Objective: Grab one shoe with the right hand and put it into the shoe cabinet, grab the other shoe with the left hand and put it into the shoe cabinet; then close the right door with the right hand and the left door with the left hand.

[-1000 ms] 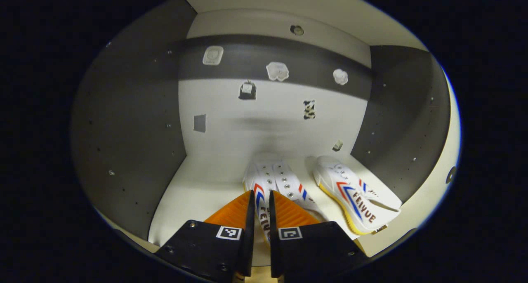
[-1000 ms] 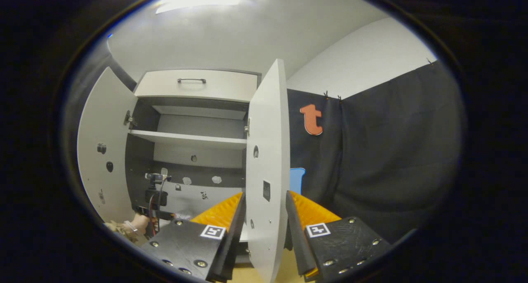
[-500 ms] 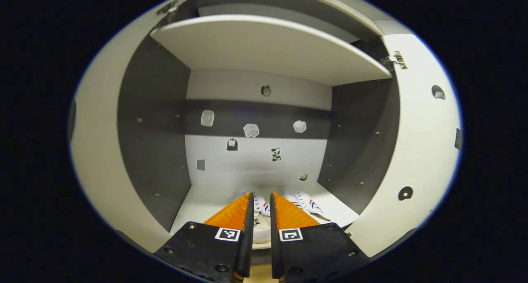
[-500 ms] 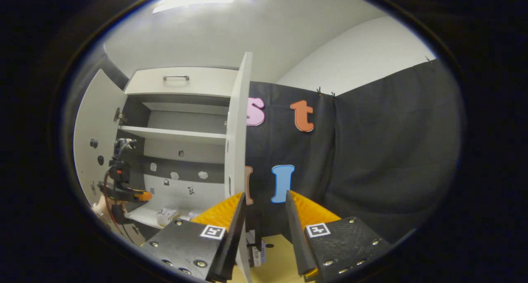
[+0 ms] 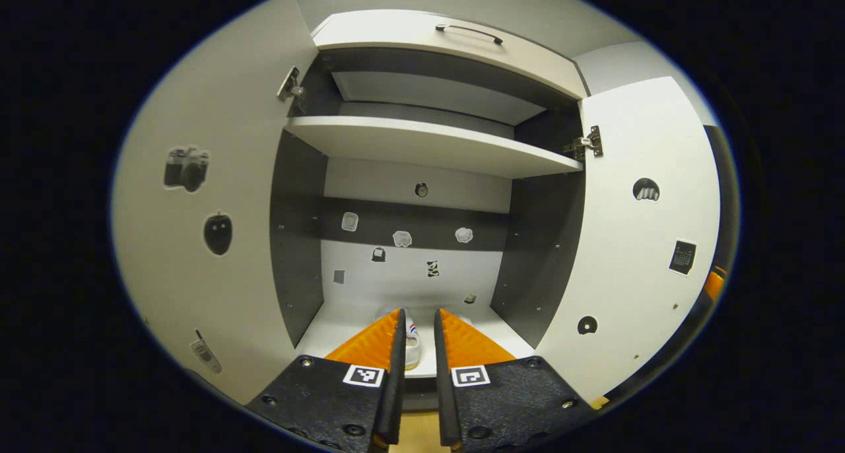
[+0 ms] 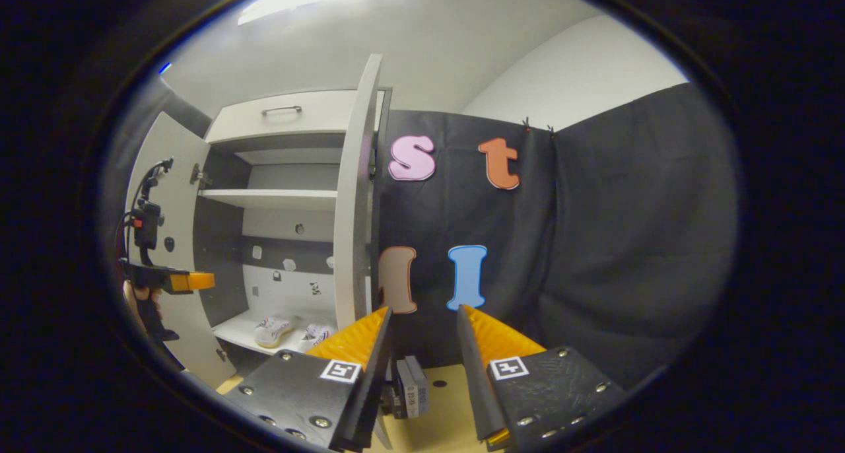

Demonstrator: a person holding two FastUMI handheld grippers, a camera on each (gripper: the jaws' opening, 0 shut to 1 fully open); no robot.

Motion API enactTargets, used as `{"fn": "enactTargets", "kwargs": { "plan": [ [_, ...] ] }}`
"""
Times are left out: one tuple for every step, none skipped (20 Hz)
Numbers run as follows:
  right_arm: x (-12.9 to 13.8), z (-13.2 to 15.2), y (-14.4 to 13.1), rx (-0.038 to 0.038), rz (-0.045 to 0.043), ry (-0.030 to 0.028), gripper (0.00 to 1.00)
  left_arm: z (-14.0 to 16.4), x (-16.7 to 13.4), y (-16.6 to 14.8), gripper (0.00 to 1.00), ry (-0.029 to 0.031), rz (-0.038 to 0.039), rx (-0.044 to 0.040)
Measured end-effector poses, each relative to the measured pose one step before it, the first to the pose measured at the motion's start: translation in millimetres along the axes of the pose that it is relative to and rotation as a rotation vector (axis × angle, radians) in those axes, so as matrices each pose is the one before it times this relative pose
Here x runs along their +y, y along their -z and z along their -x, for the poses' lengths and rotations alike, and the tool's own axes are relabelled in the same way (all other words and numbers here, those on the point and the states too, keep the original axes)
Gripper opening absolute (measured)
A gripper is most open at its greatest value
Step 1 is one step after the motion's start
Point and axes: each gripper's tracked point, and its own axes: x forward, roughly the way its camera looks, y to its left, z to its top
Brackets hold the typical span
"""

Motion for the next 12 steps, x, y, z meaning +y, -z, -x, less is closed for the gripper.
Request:
{"fn": "enactTargets", "kwargs": {
  "plan": [
    [-1.34, -1.59, 1.63, 0.00385, -0.00316, -0.01005, 0.54, 10.72, 0.33, -1.22, 0.23, -0.00869, -0.00228, -0.00023],
    [-0.49, -1.37, 1.94, 0.00241, -0.00322, -0.01196, 0.54, 8.73, 1.01, -0.64, 0.26, -0.00777, -0.00407, -0.00089],
    [1.67, -2.06, 1.29, 0.00165, -0.00313, -0.01164, 0.54, 9.61, 1.64, -1.07, 0.47, -0.01181, -0.00624, 0.00224],
    [1.24, -1.35, 1.42, 0.00198, -0.00261, -0.0118, 0.54, 6.94, 4.3, 1.41, 0.43, -0.01812, -0.00962, 0.00013],
    [-0.79, -1.44, 2.51, 0.00058, -0.00267, -0.00854, 0.54, 6.83, 4.03, 0.47, 0.51, -0.01907, -0.00955, -0.00077],
    [0.17, -1.15, 1.65, 0.00216, -0.00401, -0.00684, 0.54, 5.12, 3.1, 1.39, 0.5, -0.01556, -0.00982, -0.00266],
    [0.35, -1.0, 3.68, 0.00565, -0.00543, -0.00849, 0.54, 3.72, 1.69, 2.03, 0.72, -0.01172, -0.00228, -0.00298],
    [1.14, -1.96, 3.63, 0.00809, -0.00362, -0.00968, 0.54, 5.85, 1.34, 2.1, 0.64, -0.00961, 0.00114, -0.0032],
    [1.38, -1.31, 2.54, 0.00745, -0.00015, -0.00906, 0.56, 3.68, 0.17, -0.29, 0.75, -0.00349, 0.00411, -0.00893],
    [1.54, -2.68, 3.5, 0.00649, 0.00087, -0.0083, 0.59, 2.43, 3.42, -0.39, 0.85, -0.01188, 0.00305, -0.01069],
    [2.51, -2.05, 1.75, 0.00395, -0.00073, -0.00849, 0.63, 3.97, 1.24, 0.02, 0.97, -0.00837, 0.00554, -0.00367],
    [-0.02, -1.61, 1.29, 0.00297, -0.00087, -0.00217, 0.67, 0.82, 1.03, 2.18, 0.97, -0.00652, 0.00671, -0.00076]
  ]
}}
